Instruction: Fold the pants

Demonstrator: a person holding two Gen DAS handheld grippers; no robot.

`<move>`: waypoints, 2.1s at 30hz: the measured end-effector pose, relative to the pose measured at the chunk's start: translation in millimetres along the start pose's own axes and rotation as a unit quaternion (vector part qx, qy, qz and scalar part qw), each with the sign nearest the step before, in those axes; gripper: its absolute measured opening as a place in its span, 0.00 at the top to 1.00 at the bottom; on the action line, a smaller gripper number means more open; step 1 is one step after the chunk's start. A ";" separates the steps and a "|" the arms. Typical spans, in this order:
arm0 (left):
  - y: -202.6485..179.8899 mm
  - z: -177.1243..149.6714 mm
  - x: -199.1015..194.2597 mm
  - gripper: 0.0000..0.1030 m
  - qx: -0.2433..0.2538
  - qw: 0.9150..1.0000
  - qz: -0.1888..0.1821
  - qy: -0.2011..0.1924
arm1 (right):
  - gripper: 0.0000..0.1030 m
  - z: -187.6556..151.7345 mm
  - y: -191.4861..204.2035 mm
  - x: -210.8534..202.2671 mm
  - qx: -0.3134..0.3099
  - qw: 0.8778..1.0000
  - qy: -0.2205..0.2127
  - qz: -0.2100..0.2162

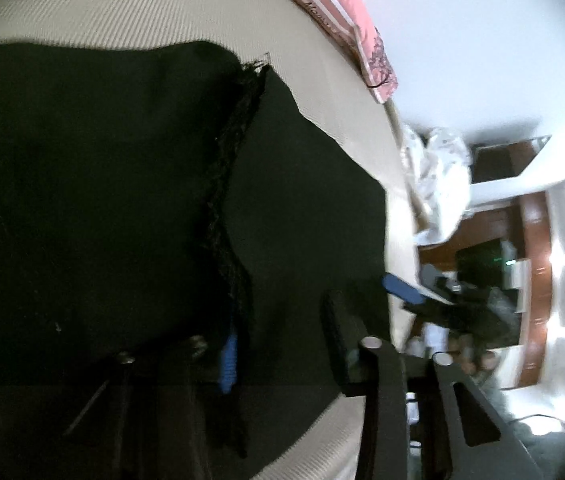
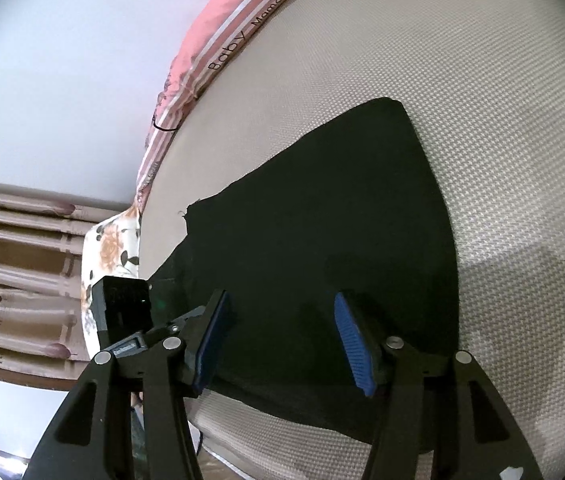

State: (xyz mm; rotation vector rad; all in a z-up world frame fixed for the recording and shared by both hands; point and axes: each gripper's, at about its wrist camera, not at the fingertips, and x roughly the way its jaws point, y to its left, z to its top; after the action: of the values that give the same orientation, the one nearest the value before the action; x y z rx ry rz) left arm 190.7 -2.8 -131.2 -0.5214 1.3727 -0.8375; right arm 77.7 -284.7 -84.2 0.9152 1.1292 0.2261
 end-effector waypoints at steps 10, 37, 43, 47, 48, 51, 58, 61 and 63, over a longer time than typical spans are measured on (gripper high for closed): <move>-25.7 -30.4 -18.6 0.96 0.046 0.994 0.074 -0.061 | 0.48 -7.6 14.3 -8.3 -0.072 0.994 -0.017 -0.074; -58.6 -8.8 -17.7 0.58 0.157 0.927 0.312 -0.139 | 0.54 28.9 48.4 23.6 -0.235 0.933 -0.081 -0.259; -56.7 18.1 20.7 0.58 0.172 0.917 0.339 -0.120 | 0.54 45.3 42.0 43.4 -0.238 0.926 -0.070 -0.286; -50.7 22.0 19.1 0.54 0.167 0.922 0.330 -0.119 | 0.54 44.6 40.1 43.0 -0.244 0.925 -0.071 -0.283; -52.4 22.2 20.2 0.53 0.168 0.921 0.331 -0.118 | 0.54 43.9 40.7 43.8 -0.245 0.924 -0.071 -0.284; -53.2 19.0 18.0 0.52 0.166 0.920 0.333 -0.118 | 0.54 42.7 42.4 44.0 -0.248 0.922 -0.071 -0.288; -56.7 -14.9 8.1 0.52 0.171 0.908 0.359 -0.127 | 0.54 31.2 44.4 35.5 -0.245 0.921 -0.085 -0.290; -57.4 -38.2 3.9 0.52 0.178 0.904 0.366 -0.135 | 0.54 20.7 44.7 30.2 -0.245 0.922 -0.084 -0.287; -55.7 -52.2 5.4 0.52 0.178 0.904 0.368 -0.125 | 0.54 12.0 43.6 28.3 -0.243 0.924 -0.078 -0.285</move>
State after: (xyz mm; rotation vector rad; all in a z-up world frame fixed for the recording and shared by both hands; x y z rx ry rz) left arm 127.9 -33.9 -100.6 0.1832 1.0204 -0.3572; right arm 112.7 -246.8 -70.3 0.1398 1.0767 -0.0499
